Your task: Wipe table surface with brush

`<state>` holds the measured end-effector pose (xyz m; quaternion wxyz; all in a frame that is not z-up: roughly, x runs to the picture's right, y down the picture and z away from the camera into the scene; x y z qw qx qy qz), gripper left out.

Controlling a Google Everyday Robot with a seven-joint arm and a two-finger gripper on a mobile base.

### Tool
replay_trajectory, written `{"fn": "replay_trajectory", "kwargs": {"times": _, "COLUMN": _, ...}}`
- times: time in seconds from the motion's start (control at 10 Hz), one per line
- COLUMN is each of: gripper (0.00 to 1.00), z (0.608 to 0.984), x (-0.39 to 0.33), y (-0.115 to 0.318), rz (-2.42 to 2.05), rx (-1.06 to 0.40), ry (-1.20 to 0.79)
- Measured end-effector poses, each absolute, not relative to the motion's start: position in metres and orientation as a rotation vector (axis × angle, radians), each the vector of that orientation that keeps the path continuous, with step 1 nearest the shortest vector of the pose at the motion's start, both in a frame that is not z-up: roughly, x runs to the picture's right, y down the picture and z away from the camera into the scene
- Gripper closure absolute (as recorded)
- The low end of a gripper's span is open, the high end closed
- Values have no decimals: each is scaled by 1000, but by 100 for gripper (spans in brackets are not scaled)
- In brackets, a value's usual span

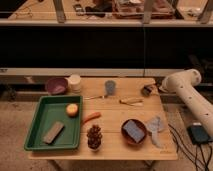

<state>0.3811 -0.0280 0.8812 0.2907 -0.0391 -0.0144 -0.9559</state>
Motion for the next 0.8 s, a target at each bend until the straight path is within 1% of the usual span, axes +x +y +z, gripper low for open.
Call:
{"fn": "replay_trajectory", "kwargs": {"times": 0.2, "gripper": 100, "z": 895, "x": 387, "y": -47, "rz": -2509, "rx": -117, "ry": -8}}
{"fn": "replay_trajectory", "kwargs": {"times": 0.4, "gripper": 100, "z": 911, "x": 377, "y": -58, "rz": -2497, "rx": -98, "ry": -16}}
{"fn": "replay_trajectory", "kwargs": {"times": 0.5, "gripper": 100, "z": 919, "x": 364, "y": -59, "rz": -2500, "rx": -78, "ry": -32}}
{"fn": "replay_trajectory", "kwargs": {"times": 0.8, "gripper": 100, "z": 926, "x": 329, "y": -59, "rz": -2512, "rx": -3, "ry": -64}}
